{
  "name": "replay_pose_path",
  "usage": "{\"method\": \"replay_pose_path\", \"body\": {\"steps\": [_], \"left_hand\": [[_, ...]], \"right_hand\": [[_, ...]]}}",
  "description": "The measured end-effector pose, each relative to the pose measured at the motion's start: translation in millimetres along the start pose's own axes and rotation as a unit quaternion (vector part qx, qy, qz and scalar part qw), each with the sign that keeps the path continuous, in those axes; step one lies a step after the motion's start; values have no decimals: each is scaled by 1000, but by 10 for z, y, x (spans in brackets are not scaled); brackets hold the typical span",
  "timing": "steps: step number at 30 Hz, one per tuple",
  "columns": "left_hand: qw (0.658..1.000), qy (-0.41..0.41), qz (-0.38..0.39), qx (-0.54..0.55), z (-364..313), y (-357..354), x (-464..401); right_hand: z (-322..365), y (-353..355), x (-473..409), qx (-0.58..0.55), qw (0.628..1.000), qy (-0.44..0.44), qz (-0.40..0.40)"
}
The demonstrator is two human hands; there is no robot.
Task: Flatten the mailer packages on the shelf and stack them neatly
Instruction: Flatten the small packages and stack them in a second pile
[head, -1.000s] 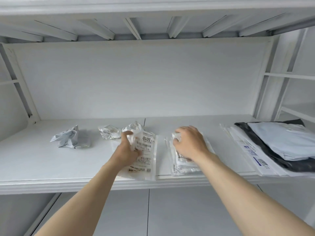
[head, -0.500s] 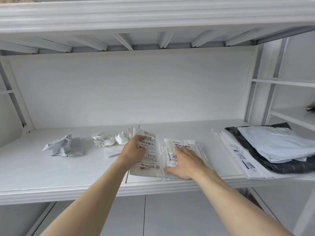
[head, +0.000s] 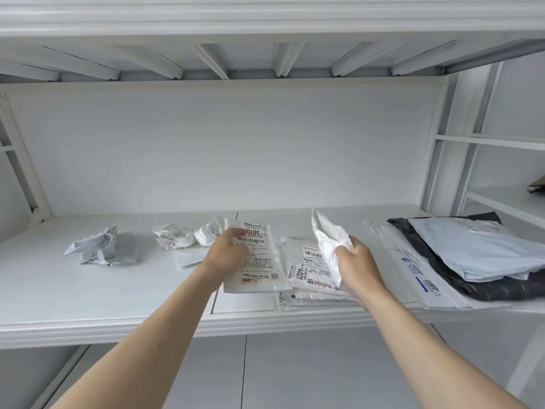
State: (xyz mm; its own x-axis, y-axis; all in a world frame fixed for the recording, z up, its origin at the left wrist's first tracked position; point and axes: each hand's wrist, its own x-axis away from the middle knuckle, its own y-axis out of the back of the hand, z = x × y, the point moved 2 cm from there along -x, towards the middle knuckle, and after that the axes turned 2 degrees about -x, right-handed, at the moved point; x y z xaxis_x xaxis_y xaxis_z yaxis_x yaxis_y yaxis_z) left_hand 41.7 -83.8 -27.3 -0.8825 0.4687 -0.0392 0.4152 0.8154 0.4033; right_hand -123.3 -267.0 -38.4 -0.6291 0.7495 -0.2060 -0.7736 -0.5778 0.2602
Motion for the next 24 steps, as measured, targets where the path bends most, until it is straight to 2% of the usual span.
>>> {"method": "replay_pose_path", "body": {"steps": [3,7,9,12,15,18,21,24], "left_hand": [[1000,0,3,3,-25,-26,-21],[999,-6,-4,44,-86,-49,-66],[998,-10,-19,60,-111,-41,-96],[996,-2,-56,74,-111,-2,-126],[995,9,-72,68,-65,47,-135],[995,11,-82,64,-28,103,-113],[994,13,-84,64,1,163,-82],[994,19,-81,69,52,218,-68]], "right_hand": [[-21,63,5,-47,998,-18,-32],[-75,89,-14,-27,999,-31,-21],[-87,62,-19,16,1000,-13,8],[-100,-46,22,144,985,25,88],[-108,-203,110,310,934,48,174],[-108,-375,177,423,882,69,193],[-91,-453,183,447,873,62,184],[-16,-423,157,395,901,50,172]]}}
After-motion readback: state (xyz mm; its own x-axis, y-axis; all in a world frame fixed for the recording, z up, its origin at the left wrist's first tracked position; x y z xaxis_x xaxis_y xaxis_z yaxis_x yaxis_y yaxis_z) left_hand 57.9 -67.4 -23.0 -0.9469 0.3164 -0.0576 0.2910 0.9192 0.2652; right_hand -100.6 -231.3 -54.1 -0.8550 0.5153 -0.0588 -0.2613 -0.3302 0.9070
